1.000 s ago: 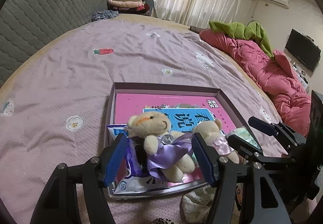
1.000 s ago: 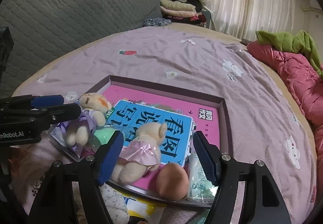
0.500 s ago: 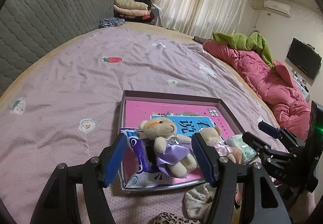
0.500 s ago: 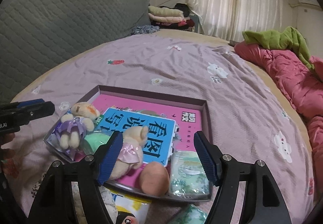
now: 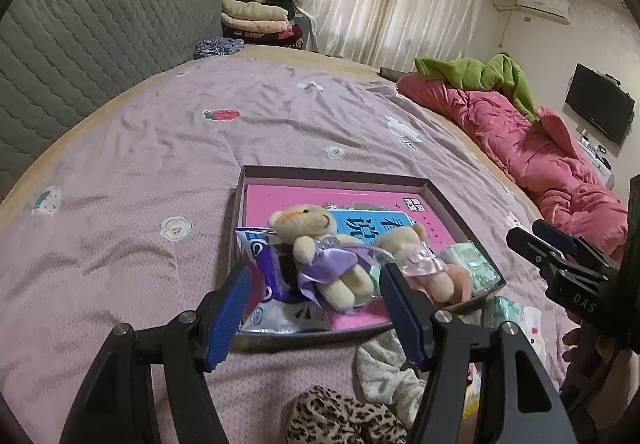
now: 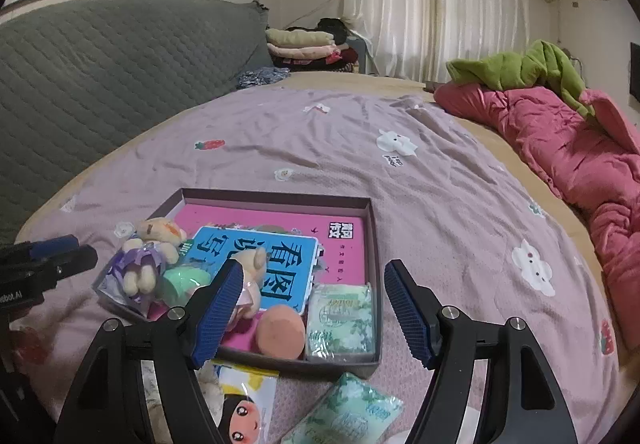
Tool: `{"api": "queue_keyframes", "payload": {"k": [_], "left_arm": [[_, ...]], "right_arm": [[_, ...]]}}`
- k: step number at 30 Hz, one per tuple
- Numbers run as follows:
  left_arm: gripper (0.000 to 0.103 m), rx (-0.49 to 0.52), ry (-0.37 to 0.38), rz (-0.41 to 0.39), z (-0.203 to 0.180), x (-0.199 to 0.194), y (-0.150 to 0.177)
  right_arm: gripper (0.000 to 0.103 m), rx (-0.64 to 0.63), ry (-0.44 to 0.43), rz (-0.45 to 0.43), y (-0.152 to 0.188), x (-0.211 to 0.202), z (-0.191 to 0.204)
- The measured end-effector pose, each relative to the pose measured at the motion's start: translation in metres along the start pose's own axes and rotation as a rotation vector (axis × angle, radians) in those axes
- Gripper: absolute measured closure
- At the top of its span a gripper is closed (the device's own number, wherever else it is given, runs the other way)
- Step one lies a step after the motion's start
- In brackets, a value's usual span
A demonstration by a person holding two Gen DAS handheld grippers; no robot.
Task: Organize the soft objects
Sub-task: 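Open the left tool to release the purple-dress bear into the tray box, then withdraw both tools toward the leopard scrunchie and green tissue pack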
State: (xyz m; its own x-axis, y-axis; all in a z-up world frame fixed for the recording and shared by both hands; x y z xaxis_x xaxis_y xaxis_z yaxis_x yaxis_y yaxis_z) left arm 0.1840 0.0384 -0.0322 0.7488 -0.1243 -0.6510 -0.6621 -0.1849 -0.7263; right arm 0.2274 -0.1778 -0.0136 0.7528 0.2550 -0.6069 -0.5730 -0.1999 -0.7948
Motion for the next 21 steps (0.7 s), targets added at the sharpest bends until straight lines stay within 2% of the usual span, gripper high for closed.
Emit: {"api": "queue_keyframes", "payload": {"k": [6, 10, 21], "left_arm": [[0.037, -0.012, -0.009, 0.000, -0.005, -0.010, 0.010], [0.037, 0.000, -0.006, 0.013, -0.009, -0.013, 0.016], [0.037, 0.017, -0.015, 0.045, -0.011, -0.028, 0.036]], "right_arm": [[0.028, 0.005, -0.002, 0.001, 0.006, -0.013, 0.003], [0.028, 0.012, -0.015, 0.035, 0.018, -0.017, 0.006], [0.028, -0.044, -0.014, 0.071, 0.045, -0.036, 0.026]]}}
Point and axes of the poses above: each gripper's, at about its wrist camera, not at the fingertips, and x roughly the way its jaws point, z to its left, y to its underside, the point moved 7 cm from there along x, roughly the way its jaws point
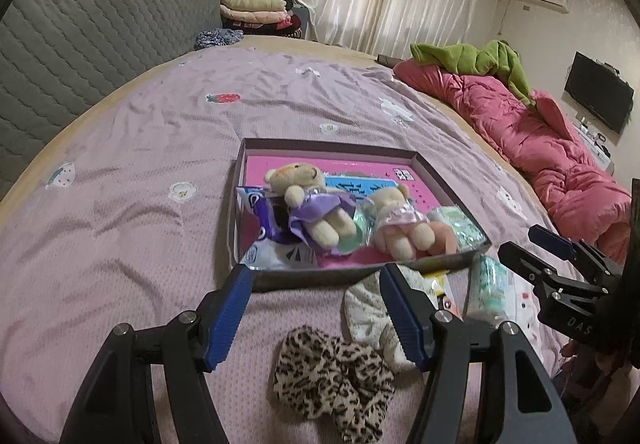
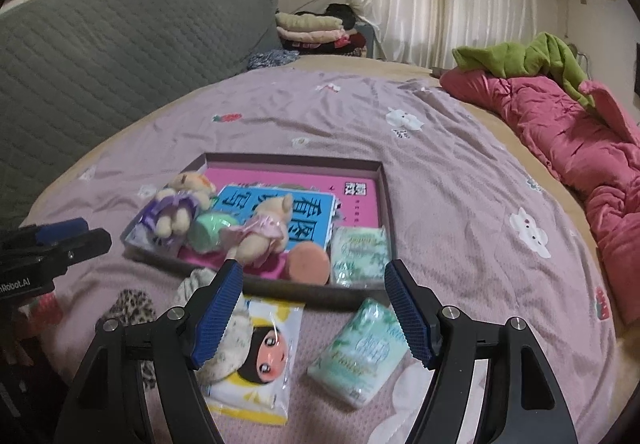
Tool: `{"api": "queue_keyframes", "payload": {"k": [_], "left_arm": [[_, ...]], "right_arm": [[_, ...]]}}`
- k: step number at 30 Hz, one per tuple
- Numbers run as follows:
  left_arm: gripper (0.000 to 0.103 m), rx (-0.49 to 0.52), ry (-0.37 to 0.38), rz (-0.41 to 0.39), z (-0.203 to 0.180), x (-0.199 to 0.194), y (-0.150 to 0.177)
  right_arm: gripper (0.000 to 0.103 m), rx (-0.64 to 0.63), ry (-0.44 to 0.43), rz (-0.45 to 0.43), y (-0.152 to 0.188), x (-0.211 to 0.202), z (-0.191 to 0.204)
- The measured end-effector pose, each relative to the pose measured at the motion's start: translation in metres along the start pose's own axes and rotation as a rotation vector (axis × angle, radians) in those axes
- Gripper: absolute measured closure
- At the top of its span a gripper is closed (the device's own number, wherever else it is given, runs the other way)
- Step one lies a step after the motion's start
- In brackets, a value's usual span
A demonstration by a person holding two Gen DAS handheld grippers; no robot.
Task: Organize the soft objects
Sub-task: 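Withdraw both tools toward the leopard scrunchie and green tissue pack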
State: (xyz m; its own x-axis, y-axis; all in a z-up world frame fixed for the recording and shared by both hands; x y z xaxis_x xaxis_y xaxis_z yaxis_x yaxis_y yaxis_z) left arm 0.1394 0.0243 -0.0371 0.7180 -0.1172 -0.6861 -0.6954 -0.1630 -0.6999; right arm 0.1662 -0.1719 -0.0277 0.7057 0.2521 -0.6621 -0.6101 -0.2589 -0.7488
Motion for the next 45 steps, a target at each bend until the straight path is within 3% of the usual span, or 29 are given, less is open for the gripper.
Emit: {"api": "queue_keyframes", "payload": {"k": [12, 26, 45], "left_arm": [[0.037, 0.001, 0.021, 0.024, -0.008, -0.014, 0.017], [0.037, -0.006, 0.040, 0.056, -0.013, -0.025, 0.032], [0.037, 0.004, 0.064, 0.178, -0.026, -0.015, 0.068]], "right_arm": [[0.028, -0.022, 0.002, 0.026, 0.025, -0.019, 0.007], [0.028, 0.052, -0.008, 0.064, 0.044, -0.029, -0.002], [0.028, 0.092, 0.004, 0.087, 0.058, -0.033, -0.018]]}}
Point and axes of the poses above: each gripper's, at about its wrist camera, not at the fingertips, and x roughly the way its jaws point, z to its left, y to its underside, the point moved 7 cm from there along x, roughly the way its jaws point
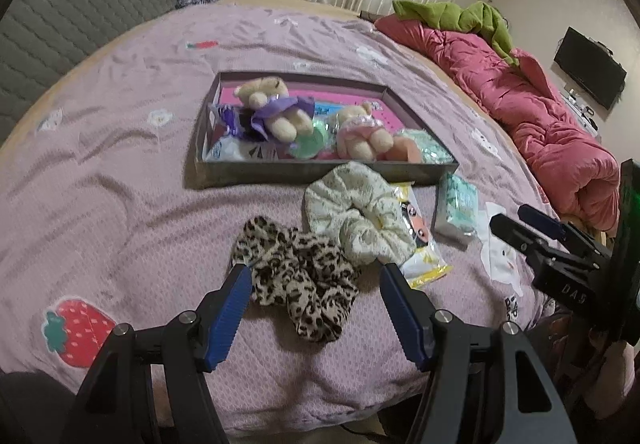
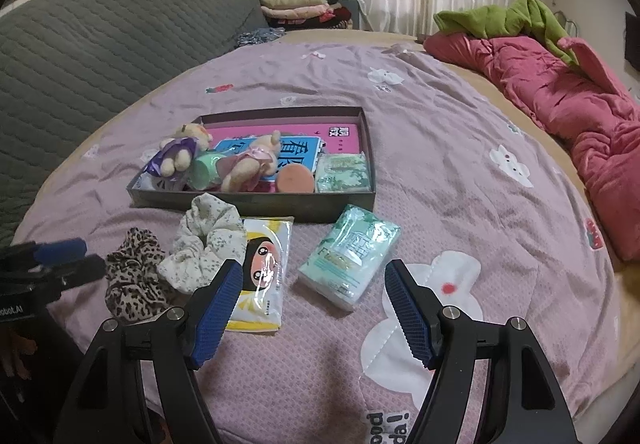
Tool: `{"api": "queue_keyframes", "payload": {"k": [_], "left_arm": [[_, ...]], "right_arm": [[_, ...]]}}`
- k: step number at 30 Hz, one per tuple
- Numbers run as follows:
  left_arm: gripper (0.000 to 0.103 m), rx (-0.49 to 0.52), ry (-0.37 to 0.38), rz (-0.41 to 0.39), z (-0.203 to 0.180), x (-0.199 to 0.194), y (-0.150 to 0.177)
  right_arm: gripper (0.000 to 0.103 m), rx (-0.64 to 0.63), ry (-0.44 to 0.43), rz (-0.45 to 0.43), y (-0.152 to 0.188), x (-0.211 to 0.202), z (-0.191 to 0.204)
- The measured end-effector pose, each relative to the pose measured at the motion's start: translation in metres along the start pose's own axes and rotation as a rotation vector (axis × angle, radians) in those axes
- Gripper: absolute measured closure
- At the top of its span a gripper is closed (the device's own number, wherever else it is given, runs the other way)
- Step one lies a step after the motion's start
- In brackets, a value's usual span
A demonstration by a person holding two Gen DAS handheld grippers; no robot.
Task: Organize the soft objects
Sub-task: 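Withdraw both tools toward the leopard scrunchie and green tissue pack, then grasp the leopard-print scrunchie with the left tool while the right tool grasps the green Flower tissue pack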
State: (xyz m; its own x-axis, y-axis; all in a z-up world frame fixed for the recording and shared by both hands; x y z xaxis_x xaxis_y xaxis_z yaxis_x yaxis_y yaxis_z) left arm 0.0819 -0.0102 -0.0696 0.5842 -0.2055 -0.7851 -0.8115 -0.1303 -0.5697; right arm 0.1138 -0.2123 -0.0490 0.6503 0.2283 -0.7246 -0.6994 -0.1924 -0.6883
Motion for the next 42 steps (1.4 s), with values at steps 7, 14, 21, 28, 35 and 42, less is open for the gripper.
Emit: {"api": "queue_keyframes", "payload": {"k": [7, 14, 21, 28, 35, 42], "left_arm": [[0.037, -0.005, 0.003, 0.057, 0.001, 0.014, 0.011], [0.037, 0.006, -0.014, 0.100, 0.000, 0.031, 0.019], [0.037, 0.006, -0.048, 0.117, 0.008, 0.050, 0.019], [0.037, 0.000, -0.063, 0.116, 0.013, 0.061, 0.017], [0.037, -0.008, -0.064, 0.111, 0.015, 0.068, 0.014], [0.037, -0.003, -0.070, 0.102, 0.015, 0.071, 0.013]], "right_arm": [[0.028, 0.010, -0.006, 0.014, 0.002, 0.005, -0.001], [0.028, 0.025, -0.008, 0.040, 0.005, 0.016, -0.003], [0.028, 0.089, 0.003, 0.076, 0.008, 0.032, -0.014], [0.028, 0.129, 0.033, 0.112, 0.009, 0.059, -0.021], [0.028, 0.209, 0.028, 0.121, 0.005, 0.080, -0.029], [0.026, 0.236, 0.069, 0.167, 0.006, 0.106, -0.037]]}}
Point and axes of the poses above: each gripper's, at about its wrist camera, not at the fingertips, and x roughly the way its jaws point, z to its left, y to its underside, the point moved 7 cm from there along x, roughly the way its jaws point
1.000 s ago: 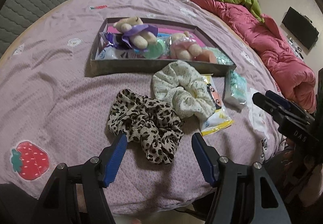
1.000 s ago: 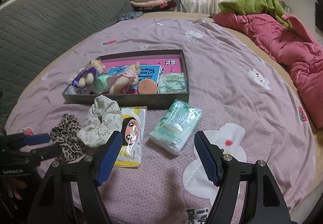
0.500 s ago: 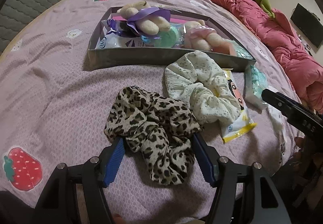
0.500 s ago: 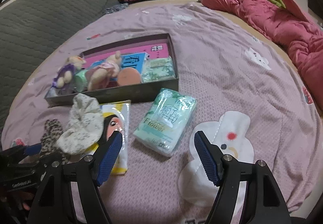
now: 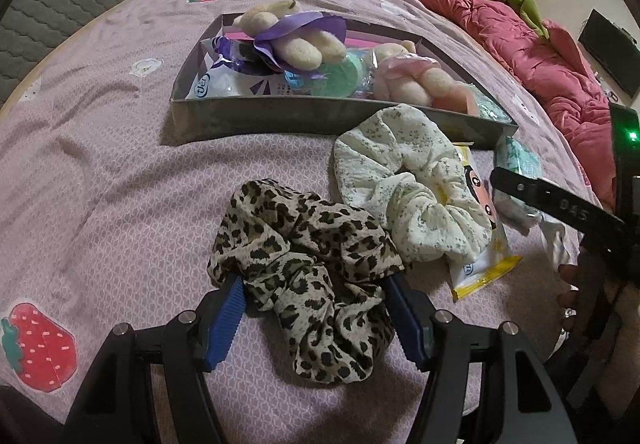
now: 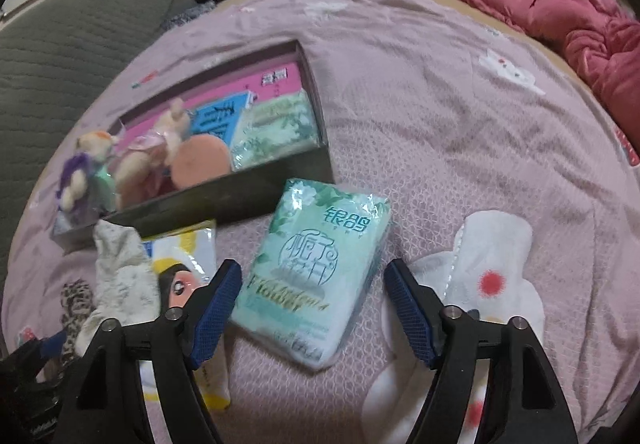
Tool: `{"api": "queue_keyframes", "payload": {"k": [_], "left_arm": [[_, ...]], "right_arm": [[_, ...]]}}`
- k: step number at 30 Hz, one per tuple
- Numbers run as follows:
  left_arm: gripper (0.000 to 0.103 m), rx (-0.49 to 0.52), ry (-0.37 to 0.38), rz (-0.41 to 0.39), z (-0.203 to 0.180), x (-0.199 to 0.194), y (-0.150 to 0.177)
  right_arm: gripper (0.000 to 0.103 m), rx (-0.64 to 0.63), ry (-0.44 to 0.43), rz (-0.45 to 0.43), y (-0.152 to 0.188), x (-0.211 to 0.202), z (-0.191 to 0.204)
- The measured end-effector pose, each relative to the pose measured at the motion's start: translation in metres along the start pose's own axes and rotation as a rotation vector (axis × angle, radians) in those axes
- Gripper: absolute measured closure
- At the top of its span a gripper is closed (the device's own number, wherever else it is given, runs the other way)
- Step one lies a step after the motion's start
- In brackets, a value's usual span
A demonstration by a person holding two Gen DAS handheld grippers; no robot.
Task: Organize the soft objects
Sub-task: 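Grasp the leopard-print scrunchie with the left tool while the right tool grasps the green Flower tissue pack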
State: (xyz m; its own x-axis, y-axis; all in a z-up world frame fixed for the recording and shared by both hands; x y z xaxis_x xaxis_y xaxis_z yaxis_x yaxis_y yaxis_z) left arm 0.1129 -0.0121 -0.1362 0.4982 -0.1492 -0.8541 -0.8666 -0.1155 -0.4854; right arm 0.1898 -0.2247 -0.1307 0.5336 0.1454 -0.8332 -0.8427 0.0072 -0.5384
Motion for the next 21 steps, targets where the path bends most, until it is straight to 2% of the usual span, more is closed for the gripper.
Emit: {"api": "queue_keyframes", "payload": {"k": [3, 6, 11, 14, 18, 21], "left_arm": [[0.037, 0.002, -0.001, -0.011, 0.000, -0.001, 0.000], [0.037, 0.008, -0.009, -0.014, 0.001, 0.000, -0.001], [0.037, 0.011, -0.009, -0.016, 0.000, 0.000, -0.001], [0.039, 0.009, -0.010, -0.020, 0.001, -0.001, -0.001], [0.058, 0.002, -0.037, -0.030, 0.007, -0.005, -0.004], [0.070, -0.035, -0.023, -0.035, 0.016, -0.008, -0.007]], "right_arm": [[0.025, -0.063, 0.044, 0.001, -0.001, 0.003, 0.005], [0.026, -0.080, 0.051, 0.003, -0.002, 0.004, 0.005], [0.047, -0.090, 0.058, -0.012, -0.005, 0.000, -0.001], [0.051, -0.045, 0.044, -0.018, -0.007, -0.004, -0.012], [0.053, -0.005, 0.033, -0.037, -0.011, -0.012, -0.023], [0.054, 0.012, 0.022, -0.052, -0.013, -0.019, -0.027]]}}
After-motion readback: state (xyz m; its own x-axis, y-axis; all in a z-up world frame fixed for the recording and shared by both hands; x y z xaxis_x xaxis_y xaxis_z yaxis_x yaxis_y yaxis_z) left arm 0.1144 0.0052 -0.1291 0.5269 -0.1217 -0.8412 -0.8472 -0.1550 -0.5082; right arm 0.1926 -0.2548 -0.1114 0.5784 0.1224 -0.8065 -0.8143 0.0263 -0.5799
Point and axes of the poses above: each gripper's, at about its wrist camera, not at the fingertips, and x roughly the way its jaws point, z to its left, y to its underside, the point moved 7 cm from there along x, roughly the way its jaws point
